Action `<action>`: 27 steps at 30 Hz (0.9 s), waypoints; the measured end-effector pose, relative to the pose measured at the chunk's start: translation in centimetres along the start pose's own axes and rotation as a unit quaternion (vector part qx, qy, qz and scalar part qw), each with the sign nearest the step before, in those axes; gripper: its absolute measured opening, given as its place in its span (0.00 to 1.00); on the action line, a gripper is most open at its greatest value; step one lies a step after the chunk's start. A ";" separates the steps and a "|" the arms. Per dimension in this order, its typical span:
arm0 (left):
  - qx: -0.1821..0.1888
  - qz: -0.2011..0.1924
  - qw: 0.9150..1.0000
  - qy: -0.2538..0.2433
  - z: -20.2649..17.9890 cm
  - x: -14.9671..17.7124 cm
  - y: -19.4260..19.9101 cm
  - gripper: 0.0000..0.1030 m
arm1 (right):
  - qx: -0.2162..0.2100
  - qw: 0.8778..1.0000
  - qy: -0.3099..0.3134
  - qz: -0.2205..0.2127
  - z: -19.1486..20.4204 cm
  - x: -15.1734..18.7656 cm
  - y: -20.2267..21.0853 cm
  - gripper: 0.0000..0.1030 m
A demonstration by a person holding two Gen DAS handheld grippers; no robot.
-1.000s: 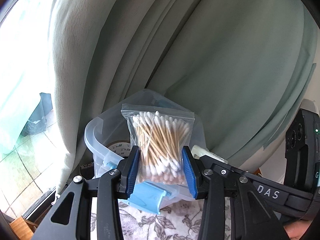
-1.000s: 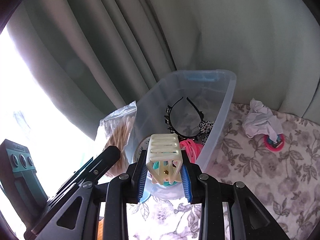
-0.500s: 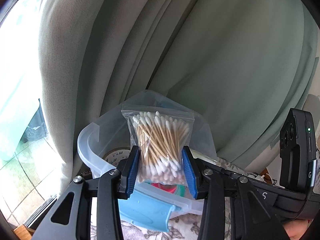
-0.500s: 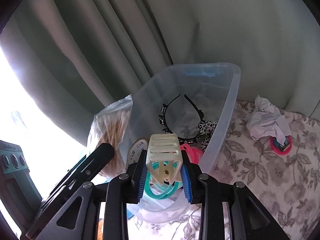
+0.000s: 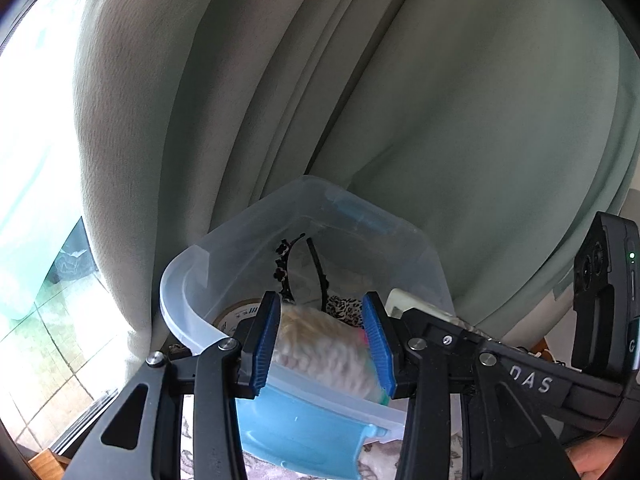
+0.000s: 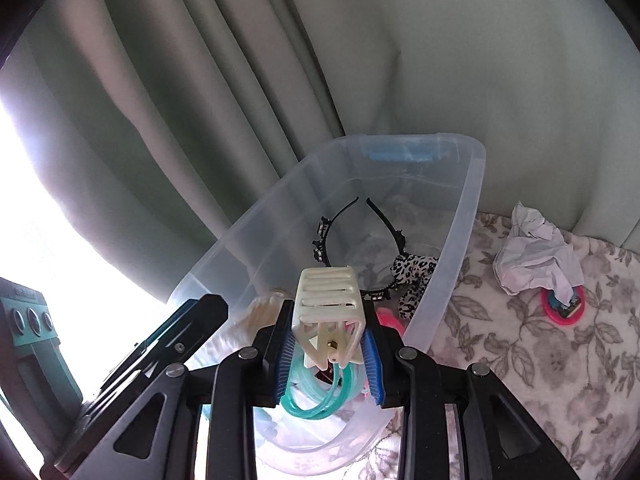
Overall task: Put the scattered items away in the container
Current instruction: 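Open the left tool dropping the swab bag while the right tool releases the claw clip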
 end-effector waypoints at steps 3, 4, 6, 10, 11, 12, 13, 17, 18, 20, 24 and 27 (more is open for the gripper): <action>-0.002 0.001 1.000 0.001 0.0 0.1 -0.2 0.43 | 0.002 1.000 0.002 0.000 -0.1 0.0 -0.2 0.33; -0.003 0.000 1.000 0.001 -0.6 1.0 -0.2 0.43 | 0.004 1.000 0.003 0.000 0.0 0.0 -0.2 0.33; -0.003 0.001 1.000 0.000 -1.2 1.7 -0.2 0.43 | 0.005 1.000 0.003 0.001 -0.1 0.0 -0.3 0.34; -0.004 0.001 1.000 0.000 -2.6 2.5 -1.4 0.43 | 0.010 1.000 0.005 -0.003 0.0 -0.1 -0.2 0.44; -0.004 0.001 1.000 0.001 -1.9 3.2 -0.8 0.43 | 0.011 1.000 0.004 -0.004 0.0 -0.1 -0.1 0.47; -0.003 0.000 1.000 0.000 -1.5 3.6 -0.2 0.43 | 0.012 1.000 0.002 -0.006 0.0 -0.1 0.0 0.48; -0.003 0.000 1.000 -0.001 -1.5 3.7 0.1 0.43 | 0.012 1.000 0.000 -0.007 -0.1 -0.1 0.1 0.48; -0.002 -0.003 1.000 -0.005 -1.7 4.1 1.7 0.43 | 0.012 1.000 -0.005 -0.009 -0.1 -0.1 0.5 0.49; -0.001 -0.003 1.000 -0.006 -1.7 4.2 2.1 0.43 | 0.012 1.000 -0.004 -0.010 -0.1 -0.1 0.6 0.49; -0.001 -0.004 1.000 -0.008 -1.9 4.2 2.5 0.43 | 0.012 1.000 -0.002 -0.011 0.0 -0.1 1.0 0.49; 0.000 -0.009 1.000 -0.013 -2.5 4.1 3.4 0.43 | 0.015 1.000 -0.001 -0.016 0.1 0.1 2.1 0.49; 0.004 -0.014 1.000 -0.018 -3.2 3.8 4.2 0.43 | 0.018 1.000 -0.001 -0.017 0.2 0.6 3.2 0.49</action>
Point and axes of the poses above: each gripper's, at about its wrist camera, not at the fingertips, and y roughly against the way its jaws point, z to its left, x to its underside, the point moved 4 cm from there along -y, roughly the way its jaws point, and after that the axes turned 11 degrees about z, right-handed, at the moved point
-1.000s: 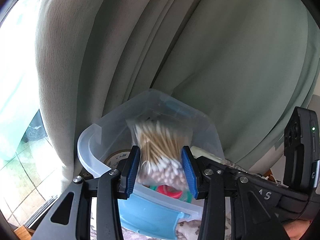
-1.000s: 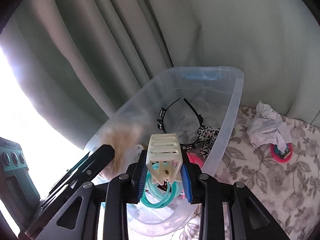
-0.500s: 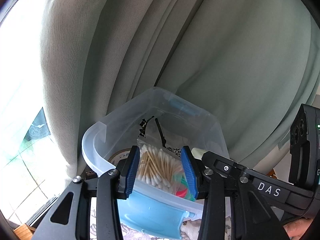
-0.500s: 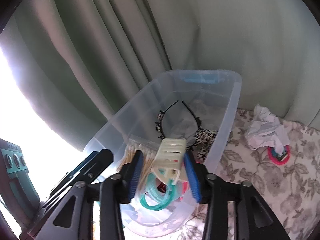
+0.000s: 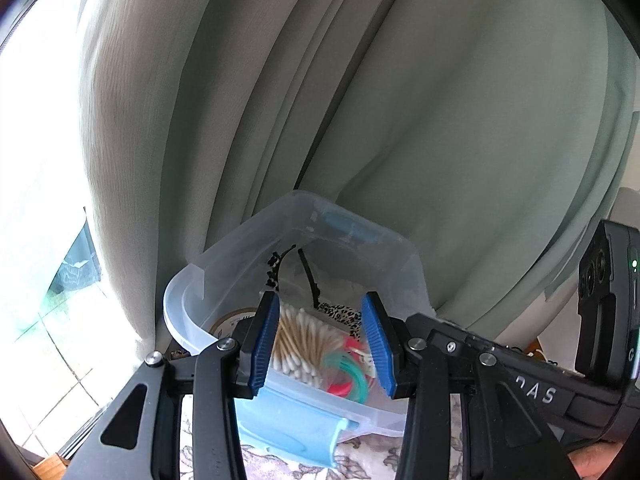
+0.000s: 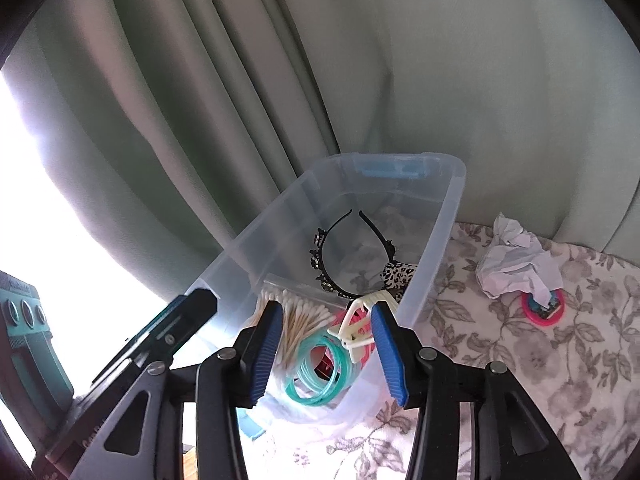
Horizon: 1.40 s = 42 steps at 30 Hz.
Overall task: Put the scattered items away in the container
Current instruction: 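Open the left tool dropping the swab bag while the right tool releases the claw clip, then move both tools back toward the crumpled paper and pink round item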
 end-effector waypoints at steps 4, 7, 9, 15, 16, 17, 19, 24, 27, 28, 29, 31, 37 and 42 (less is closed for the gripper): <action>0.003 -0.004 1.000 -0.013 -1.2 -0.1 1.2 0.43 | 0.008 1.000 -0.002 -0.003 0.0 0.6 1.7 0.49; 0.003 -0.009 1.000 -0.024 -2.2 -0.2 2.2 0.43 | 0.012 1.000 -0.009 -0.012 -0.2 1.1 3.3 0.49; 0.002 -0.013 0.999 -0.031 -2.9 -0.2 3.5 0.44 | 0.016 1.000 -0.015 -0.018 -0.4 1.4 4.6 0.49; 0.011 -0.031 0.998 -0.057 -5.6 -0.1 6.6 0.50 | 0.026 0.999 -0.020 -0.042 -0.4 2.5 8.4 0.49; 0.013 -0.034 0.997 -0.063 -6.1 -0.1 7.1 0.50 | 0.028 0.998 -0.020 -0.047 -0.4 2.6 9.1 0.49; 0.015 -0.036 0.997 -0.068 -6.7 -0.1 7.6 0.50 | 0.030 0.998 -0.021 -0.052 -0.5 2.7 9.7 0.49; 0.019 -0.040 0.996 -0.077 -7.6 0.1 8.4 0.50 | 0.033 0.997 -0.023 -0.060 -0.5 3.0 10.9 0.49; 0.029 -0.051 0.993 -0.103 -10.2 0.4 10.1 0.50 | 0.036 0.996 -0.029 -0.082 -1.1 3.7 13.8 0.49; 0.035 -0.054 0.991 -0.119 -11.8 0.7 10.9 0.50 | 0.034 0.994 -0.030 -0.097 -1.4 4.0 15.5 0.49; 0.036 -0.055 0.990 -0.124 -12.3 0.9 11.2 0.50 | 0.034 0.994 -0.032 -0.101 -1.6 4.2 16.0 0.49; 0.037 -0.056 0.989 -0.129 -12.7 1.0 11.3 0.50 | 0.035 0.993 -0.033 -0.106 -1.8 4.3 16.5 0.49; 0.040 -0.057 0.988 -0.136 -13.6 1.2 11.7 0.50 | 0.034 0.992 -0.039 -0.115 -2.3 4.6 17.6 0.49; 0.051 -0.053 0.984 -0.164 -16.6 1.9 11.7 0.50 | 0.037 0.988 -0.063 -0.133 -4.7 5.4 19.7 0.49; 0.061 -0.033 0.979 -0.193 -19.2 3.1 10.5 0.50 | 0.041 0.985 -0.094 -0.141 -8.0 6.3 20.8 0.49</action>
Point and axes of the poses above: each gripper's, at about its wrist camera, not at the fingertips, and y roughly against the way its jaws point, z to its left, x to its underside, the point moved 4 cm from there along -y, roughly the way its jaws point, and after that the axes turned 11 degrees about z, right-handed, at the moved point
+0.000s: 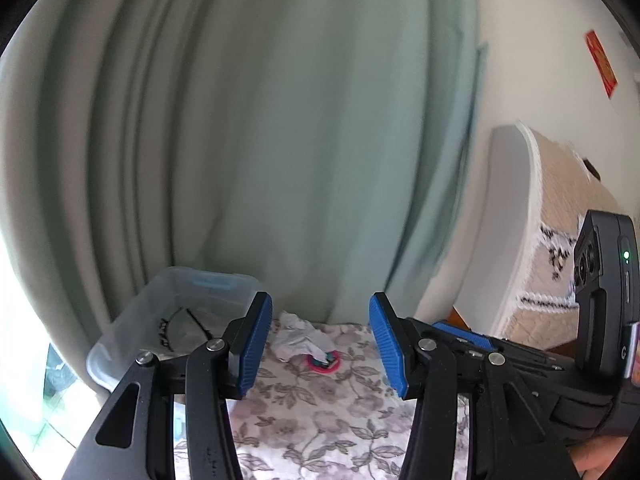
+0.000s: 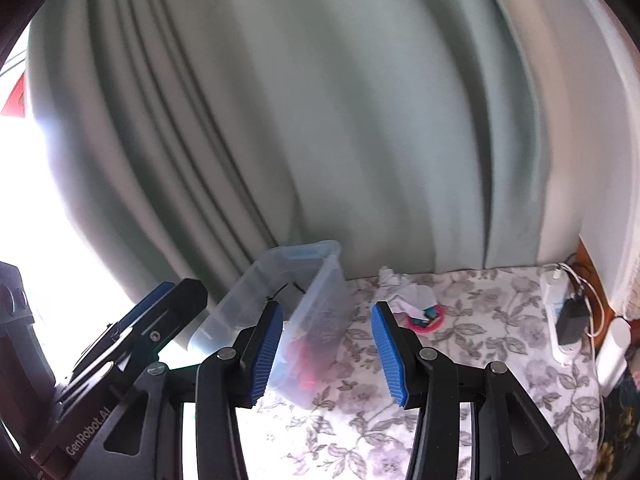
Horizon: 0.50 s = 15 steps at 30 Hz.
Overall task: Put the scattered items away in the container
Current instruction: 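Move both tools back toward the crumpled paper and pink round item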
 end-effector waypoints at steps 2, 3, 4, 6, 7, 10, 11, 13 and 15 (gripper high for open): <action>0.006 0.013 1.000 -0.007 -0.8 0.4 -1.0 0.50 | 0.006 1.000 -0.018 -0.002 -1.7 0.0 0.0 0.50; 0.008 0.019 1.000 -0.009 -1.1 0.6 -1.5 0.50 | 0.009 1.000 -0.028 -0.002 -2.7 0.1 -0.1 0.51; 0.009 0.026 1.000 -0.012 -1.4 0.8 -2.0 0.50 | 0.012 0.999 -0.038 0.000 -3.6 0.2 -0.3 0.52; 0.015 0.045 0.999 -0.011 -1.8 1.4 -3.6 0.50 | 0.018 0.998 -0.059 0.006 -5.6 0.5 -0.9 0.52; 0.018 0.058 0.998 -0.010 -1.9 1.9 -4.5 0.50 | 0.022 0.997 -0.071 0.012 -6.6 0.8 -1.4 0.52; 0.020 0.096 0.995 -0.011 -1.9 3.5 -7.4 0.50 | 0.032 0.994 -0.099 0.033 -9.3 1.8 -3.2 0.52; 0.019 0.108 0.994 -0.012 -2.0 3.9 -8.2 0.50 | 0.034 0.993 -0.107 0.041 -10.1 2.1 -3.7 0.52; 0.017 0.128 0.991 -0.014 -2.0 4.5 -9.8 0.50 | 0.040 0.990 -0.120 0.054 -11.5 2.7 -4.8 0.52; 0.015 0.147 0.989 -0.014 -1.8 4.9 -11.4 0.50 | 0.044 0.988 -0.130 0.067 -12.8 3.2 -6.1 0.52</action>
Point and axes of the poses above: each gripper's, at about its wrist camera, not at the fingertips, and y roughly against the way its jaws point, z to its left, x to its underside, the point moved 4 cm from there along -y, roughly the way its jaws point, and after that the axes turned 11 degrees about z, right-handed, at the moved point
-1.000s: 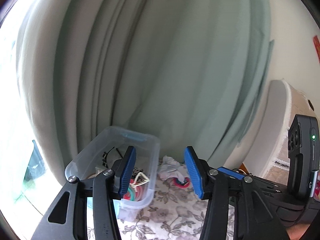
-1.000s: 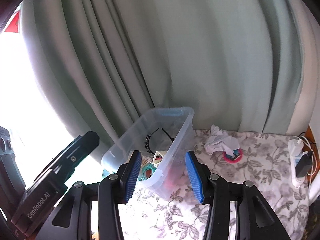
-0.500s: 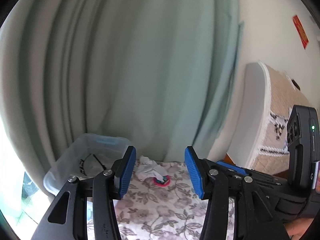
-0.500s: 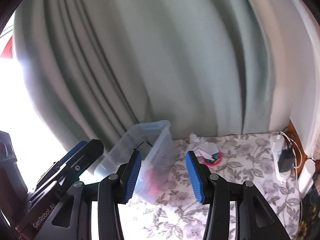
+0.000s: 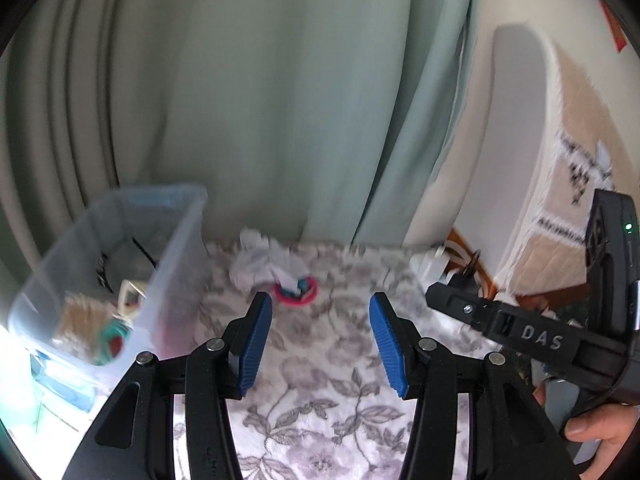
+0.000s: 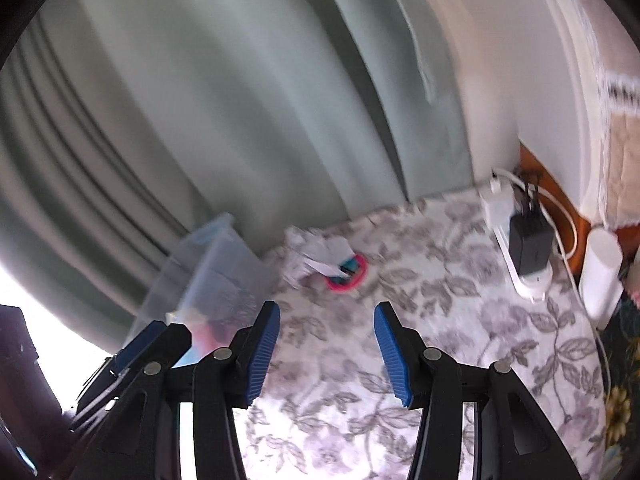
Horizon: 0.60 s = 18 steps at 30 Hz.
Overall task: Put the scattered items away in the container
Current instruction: 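Move both tools back toward the crumpled paper and pink round item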
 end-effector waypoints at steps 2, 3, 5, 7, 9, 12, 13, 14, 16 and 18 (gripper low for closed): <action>-0.003 0.016 1.000 -0.001 0.0 0.0 -2.8 0.50 | 0.006 1.000 -0.006 0.013 -1.0 -0.1 -1.6 0.52; -0.005 0.023 1.000 -0.002 0.3 -0.1 -4.1 0.50 | 0.009 1.000 -0.008 0.019 -1.4 -0.1 -2.3 0.52; -0.010 0.034 0.999 -0.003 0.8 -0.4 -6.0 0.50 | 0.013 0.999 -0.008 0.031 -2.0 -0.3 -4.0 0.52; -0.018 0.043 0.999 -0.006 1.0 -0.7 -7.5 0.50 | 0.019 0.999 -0.004 0.045 -2.4 -0.6 -5.9 0.52; -0.028 0.050 0.998 -0.009 1.5 -1.0 -9.3 0.50 | 0.023 0.998 0.000 0.058 -2.6 -1.0 -7.7 0.52; -0.046 0.063 0.997 -0.017 2.5 -1.6 -12.5 0.50 | 0.030 0.997 0.008 0.077 -2.9 -1.6 -10.3 0.52; -0.053 0.068 0.996 -0.019 2.9 -1.8 -13.4 0.50 | 0.033 0.996 0.010 0.082 -3.1 -1.7 -11.1 0.52; -0.060 0.071 0.995 -0.021 3.2 -1.9 -14.3 0.50 | 0.036 0.995 0.012 0.087 -3.3 -1.9 -11.9 0.52; -0.074 0.074 0.994 -0.023 4.0 -2.3 -16.2 0.50 | 0.041 0.994 0.012 0.096 -3.7 -2.2 -13.3 0.52; -0.082 0.079 0.993 -0.025 4.7 -2.5 -17.8 0.50 | 0.045 0.993 0.011 0.105 -4.1 -2.4 -14.5 0.52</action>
Point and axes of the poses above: each gripper's, at about its wrist camera, not at the fingertips, and y roughly against the way its jaws point, z to its left, x to its underside, the point moved 4 cm from there along -y, roughly the way its jaws point, and after that the axes turned 11 degrees about z, right-handed, at the moved point
